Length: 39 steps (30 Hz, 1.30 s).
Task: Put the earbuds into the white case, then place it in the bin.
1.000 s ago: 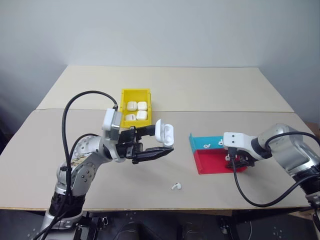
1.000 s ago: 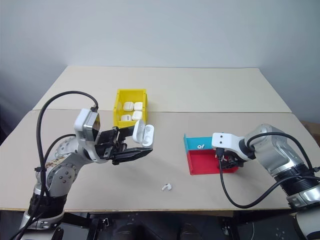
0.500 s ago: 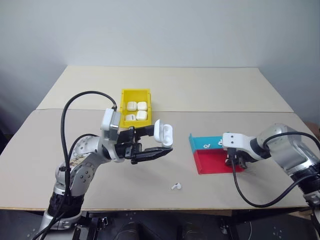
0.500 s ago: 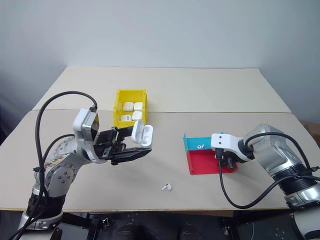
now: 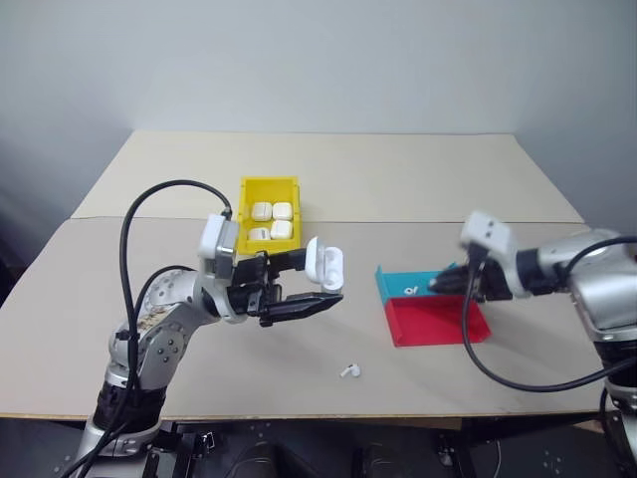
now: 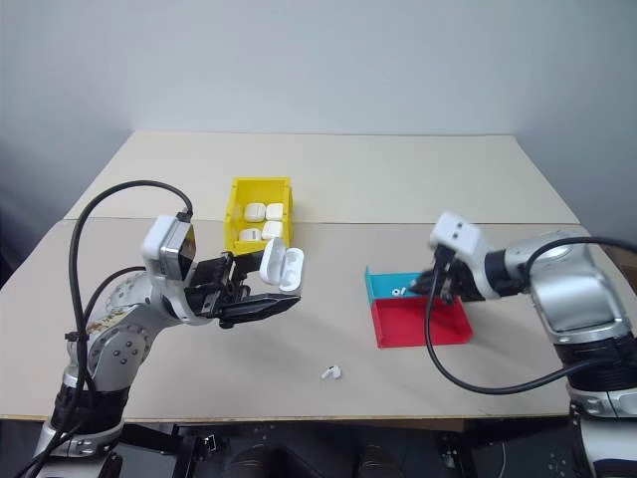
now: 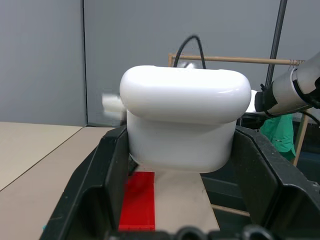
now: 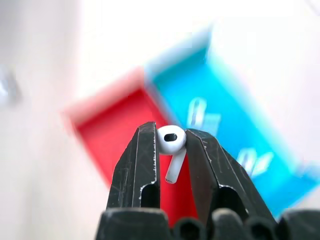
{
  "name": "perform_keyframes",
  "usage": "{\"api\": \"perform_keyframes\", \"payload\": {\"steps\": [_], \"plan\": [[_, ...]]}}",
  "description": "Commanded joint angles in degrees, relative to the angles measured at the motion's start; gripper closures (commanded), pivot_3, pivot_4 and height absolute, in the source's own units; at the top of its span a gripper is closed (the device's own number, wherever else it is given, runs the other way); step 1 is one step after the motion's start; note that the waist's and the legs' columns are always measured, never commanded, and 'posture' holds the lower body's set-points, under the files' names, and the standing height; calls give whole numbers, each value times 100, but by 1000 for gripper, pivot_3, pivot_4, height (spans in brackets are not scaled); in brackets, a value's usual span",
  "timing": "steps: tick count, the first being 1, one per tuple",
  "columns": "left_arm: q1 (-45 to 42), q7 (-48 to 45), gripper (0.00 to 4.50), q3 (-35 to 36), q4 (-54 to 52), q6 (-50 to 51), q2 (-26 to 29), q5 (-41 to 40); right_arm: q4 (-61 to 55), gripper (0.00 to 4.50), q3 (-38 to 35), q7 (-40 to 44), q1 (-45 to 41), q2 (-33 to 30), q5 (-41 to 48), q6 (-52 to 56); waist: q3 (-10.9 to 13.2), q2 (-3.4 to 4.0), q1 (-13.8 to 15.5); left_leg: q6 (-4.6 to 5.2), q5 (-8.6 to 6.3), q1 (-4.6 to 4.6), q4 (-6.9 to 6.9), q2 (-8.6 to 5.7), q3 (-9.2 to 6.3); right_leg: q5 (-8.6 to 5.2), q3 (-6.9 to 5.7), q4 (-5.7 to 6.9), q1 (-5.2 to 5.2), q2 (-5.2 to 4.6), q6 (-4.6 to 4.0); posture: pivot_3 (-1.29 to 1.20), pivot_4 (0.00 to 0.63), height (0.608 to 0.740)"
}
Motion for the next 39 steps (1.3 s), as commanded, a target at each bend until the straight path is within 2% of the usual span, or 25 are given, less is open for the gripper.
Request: {"api": "perform_keyframes", "payload": {"steps": [1, 7, 10, 13, 16, 19, 24, 39], "plan": [[-265, -118, 1727, -24, 134, 32, -23, -84, -711, 3882, -1139, -785, -131, 685, 904, 564, 0, 0, 7, 0, 0, 0, 1, 0, -1, 0, -1, 0, 2, 0, 0, 0, 150, 740], [-814, -127, 1727, -247, 789, 295, -136, 43, -1589, 3882, -2261, -2197, -622, 2277, 2527, 1150, -1, 3, 1, 0, 0, -4, -1, -2, -1, 1, 0, 5, -5, 0, -1, 0, 150, 740], [-1112, -83, 1727, -330, 1104, 454, -218, 102, -2027, 3882, -2326, -2736, -578, 2789, 3277, 1128, -2, 4, -4, 0, 0, -4, -4, -2, -1, 1, 0, 6, -5, 0, -1, 0, 150, 740], [-1342, -160, 1727, -376, 1282, 497, -301, 166, -2463, 3882, -2018, -3127, -316, 3066, 3751, 922, -2, 4, -4, 1, 0, -4, -4, -3, 0, 1, 1, 5, -3, 0, -1, 0, 150, 740], [-1443, -202, 1727, -372, 1344, 523, -345, 197, -2659, 3882, -1669, -3306, -100, 3093, 3899, 637, -2, 4, -11, 2, -1, -5, -4, -3, 0, 1, 3, 5, -5, -1, -1, 0, 150, 740], [-1492, -294, 1727, -369, 1371, 490, -358, 220, -2725, 3882, -1094, -3311, 171, 3041, 3617, 159, -3, 6, -24, 2, -1, -4, -4, -2, -1, 1, 2, 6, -6, 1, -1, 0, 150, 740], [-1494, -406, 1727, -321, 1304, 479, -334, 195, -2596, 3882, -616, -3383, 427, 2856, 3343, -416, -3, 6, -31, 2, -1, -4, -4, -3, -1, 1, 3, 6, -6, 1, -1, 0, 150, 740], [-1413, -484, 1727, -239, 1142, 463, -247, 168, -2183, 3882, -343, -3601, 585, 2450, 3278, -1098, -3, 6, -27, 3, -1, -4, -6, -2, -1, 1, 3, 3, -7, 1, -1, 0, 150, 740]]}}
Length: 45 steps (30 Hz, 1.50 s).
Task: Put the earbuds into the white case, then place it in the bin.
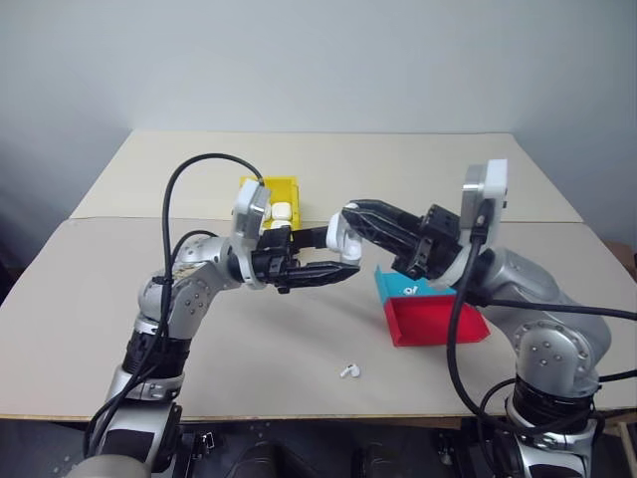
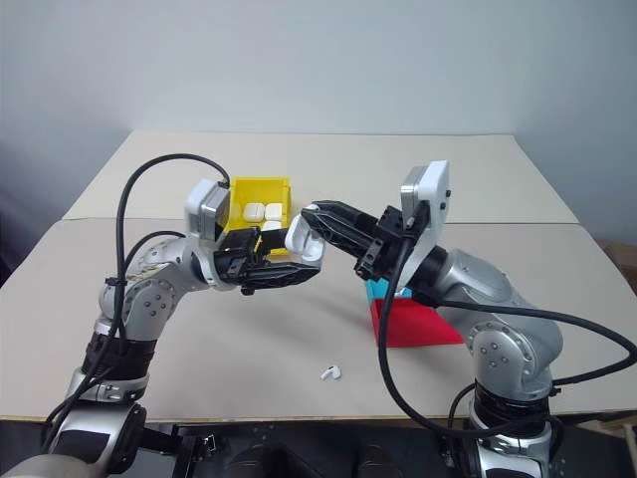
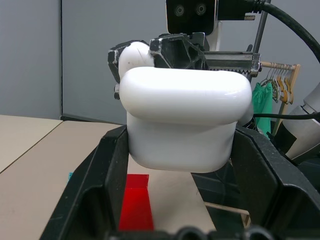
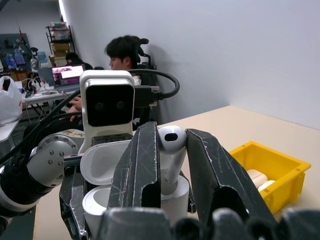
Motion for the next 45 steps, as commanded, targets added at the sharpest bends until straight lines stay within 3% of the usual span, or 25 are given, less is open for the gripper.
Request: {"api": "perform_keyframes", "payload": {"steps": [1, 13, 14, 22, 28, 31, 35, 39, 45], "plan": [[-73, -64, 1727, 107, -253, -52, 14, -70, -58, 3882, 19, -17, 59, -130, 51, -186, 0, 0, 3, 0, 0, 0, 0, 0, 0, 0, 0, 0, 0, 0, 0, 0, 150, 740], [-52, -60, 1727, 132, -263, -115, -2, -38, -4, 3882, 276, 277, 247, -595, -46, -516, 0, 0, 12, 1, 0, 0, 0, 0, 0, 0, 0, -1, 0, 0, 0, 0, 150, 740], [-50, -58, 1727, 136, -259, -128, -4, -28, 2, 3322, 290, 342, 266, -652, -3, -506, 0, 0, 13, 1, 0, 0, 0, 0, 0, 0, 0, -2, 0, 0, 0, 0, 150, 740], [0, -32, 1727, 176, -280, -172, -14, 16, 169, 859, 244, 474, 206, -940, -37, -665, 0, 0, 13, 2, -1, 0, 0, 0, 0, 0, 0, -2, 0, 0, 0, 0, 150, 740], [48, -2, 1727, 223, -312, -211, 12, 56, 878, 859, -274, 506, -427, -1428, 275, -430, 0, 0, 16, 2, -1, -1, 0, -1, 1, 0, 0, -3, 0, 0, 0, 0, 150, 740], [95, -120, 1727, 295, -284, -265, 172, 103, 1729, 859, 488, 1329, -1125, -2834, -947, -548, 4, 5, 31, 4, -2, -1, 0, -5, 5, 0, 1, -4, 0, -7, 0, 0, 150, 740], [158, -152, 1727, 334, -317, -293, 208, 89, 2742, 859, 1931, 2561, -1700, -3755, -2658, -1778, 4, 5, 0, 7, -4, 0, -8, -2, 5, -1, 0, -15, -2, -3, 1, 0, 150, 740], [377, -73, 1727, 376, -504, -364, 142, 93, 4597, 859, 3280, 4181, -2647, -3578, -4124, -3479, 4, 5, -117, 7, -4, 0, -3, -2, 12, -1, 9, -11, -5, -4, 2, 0, 150, 740], [661, 68, 1727, 497, -774, -366, 217, 62, 7012, 859, 4152, 5086, -3588, -2666, -5401, -5806, 7, 6, -147, -9, 6, -2, -6, 2, 16, -1, 9, -8, -13, -1, 1, 0, 150, 740]]}}
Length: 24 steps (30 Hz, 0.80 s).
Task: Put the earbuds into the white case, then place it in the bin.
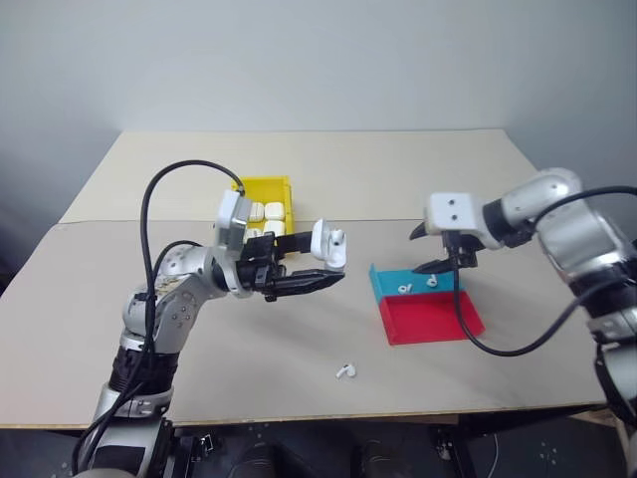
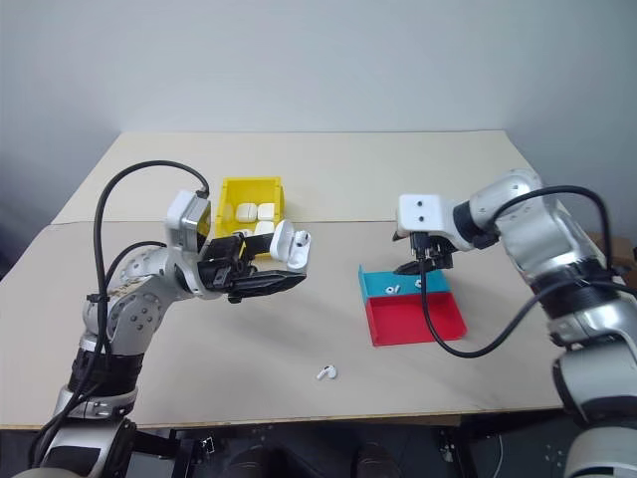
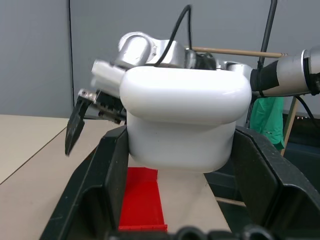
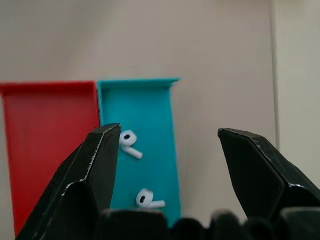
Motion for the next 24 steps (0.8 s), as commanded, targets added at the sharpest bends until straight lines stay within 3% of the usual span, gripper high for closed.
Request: {"api": "perform_keyframes", "payload": {"steps": [1, 4, 8, 14, 24], "plan": [[114, 68, 1727, 184, -353, -75, 90, -127, 1182, 859, 309, 288, -507, 355, -765, -1455, 0, 1, 0, -1, 1, 0, 1, 0, 1, 0, 0, -1, 1, 0, 0, 0, 150, 740], [239, 180, 1727, 260, -516, -48, 147, -157, 2250, 1449, 564, 0, -896, 761, -1413, -2511, 2, 4, 18, -27, 16, 0, 2, 0, 2, 0, -1, 1, 1, -1, 0, 0, 150, 740], [398, 312, 1727, 339, -715, -8, 205, -212, 3194, 2824, 667, -154, -1225, 1100, -1881, -3568, 4, 6, 37, -33, 19, 0, 2, 0, 2, 0, -2, 2, 2, -4, 0, 0, 150, 740], [608, 472, 1727, 431, -951, 24, 333, -317, 3913, 2824, 834, -140, -1555, 1362, -2465, -4486, 7, 11, 20, -37, 22, 2, 2, 0, 4, 0, -1, 6, 1, -4, -1, 0, 150, 740], [754, 719, 1727, 476, -1149, 9, 420, -398, 4320, 2824, 810, -572, -1550, 1669, -3026, -4748, 10, 16, 23, -46, 27, 4, 1, 2, 4, 1, -1, 10, 1, -3, -2, 0, 150, 740]]}}
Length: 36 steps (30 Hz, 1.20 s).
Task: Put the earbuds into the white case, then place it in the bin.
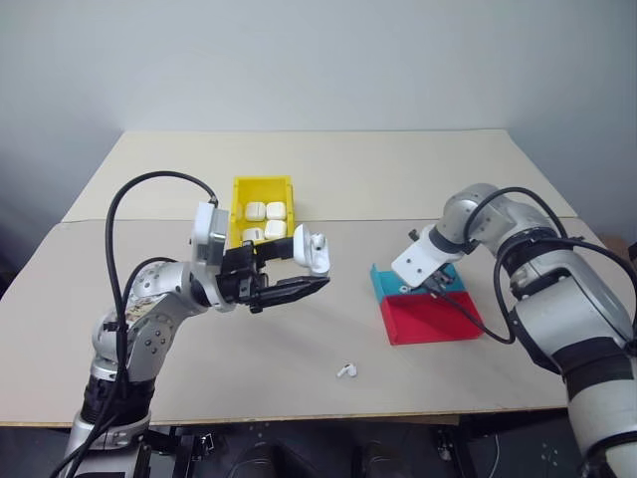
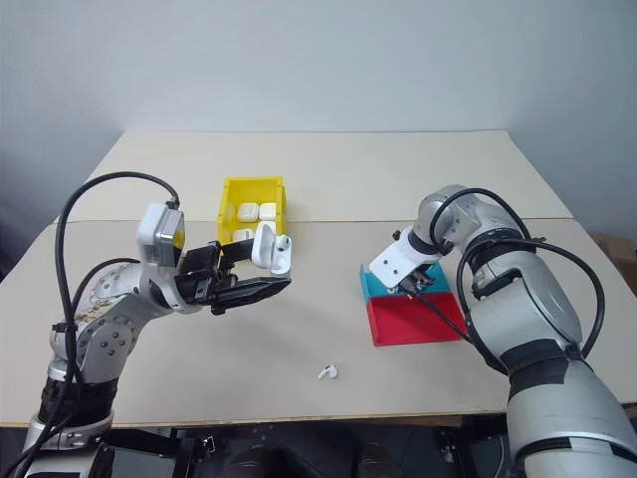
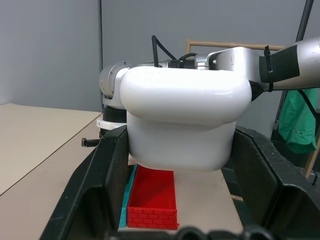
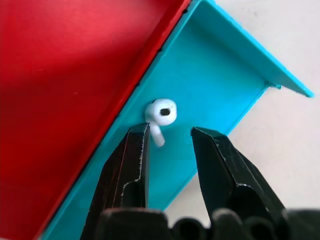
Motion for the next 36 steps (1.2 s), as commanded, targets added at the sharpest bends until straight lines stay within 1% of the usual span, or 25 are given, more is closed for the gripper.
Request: {"api": "perform_keyframes", "payload": {"steps": [1, 7, 13, 17, 26, 29, 33, 36], "plan": [[-1, 61, 1727, 143, -254, -15, 63, -166, 79, 2824, -48, -117, -136, -8, -133, -122, 1, 1, 6, 0, 0, 0, 0, 0, 0, 0, 0, 0, 0, 0, 0, 0, 150, 740], [3, 110, 1727, 151, -269, -20, 82, -187, 156, 2824, -114, 61, -130, 63, -150, -200, 1, 1, -1, -2, 1, 1, 0, 0, -1, 0, 0, 1, 2, 0, 0, 0, 150, 740], [42, 177, 1727, 157, -324, -27, 109, -198, 195, 2824, -158, 68, -105, 103, -154, -149, 1, 3, -1, -3, 2, 1, -1, 0, -1, 0, 0, 1, 1, 0, 0, 0, 150, 740], [79, 227, 1727, 156, -361, -34, 128, -223, 237, 2824, -132, -188, -124, 134, -266, 13, 2, 3, -1, -3, 2, 1, -1, 0, 0, 0, 0, 1, 1, 0, 0, 0, 150, 740], [96, 284, 1727, 134, -385, -48, 178, -257, 277, 2824, -215, -120, -113, 147, -252, 185, 2, 3, -2, -4, 3, 1, -1, 0, -1, 0, 0, 1, 2, 0, -1, 0, 150, 740], [95, 293, 1727, 128, -391, -40, 182, -268, 285, 2824, -250, -292, -151, 55, -274, 340, 2, 3, -1, -5, 3, 1, -1, 0, -1, 0, 0, 1, 1, 0, -1, 0, 150, 740], [81, 282, 1727, 95, -375, -33, 170, -274, 320, 2824, -250, -718, -235, -48, -396, 687, 2, 4, 1, -5, 3, 1, -1, 0, 0, 0, 0, 1, 1, 0, -1, 0, 150, 740], [38, 249, 1727, 61, -337, -28, 161, -273, 341, 2824, -362, -596, -318, -145, -295, 798, 4, 6, 0, -5, 3, 1, -1, 0, 0, 0, 0, 0, 1, 0, -1, 0, 150, 740]]}}
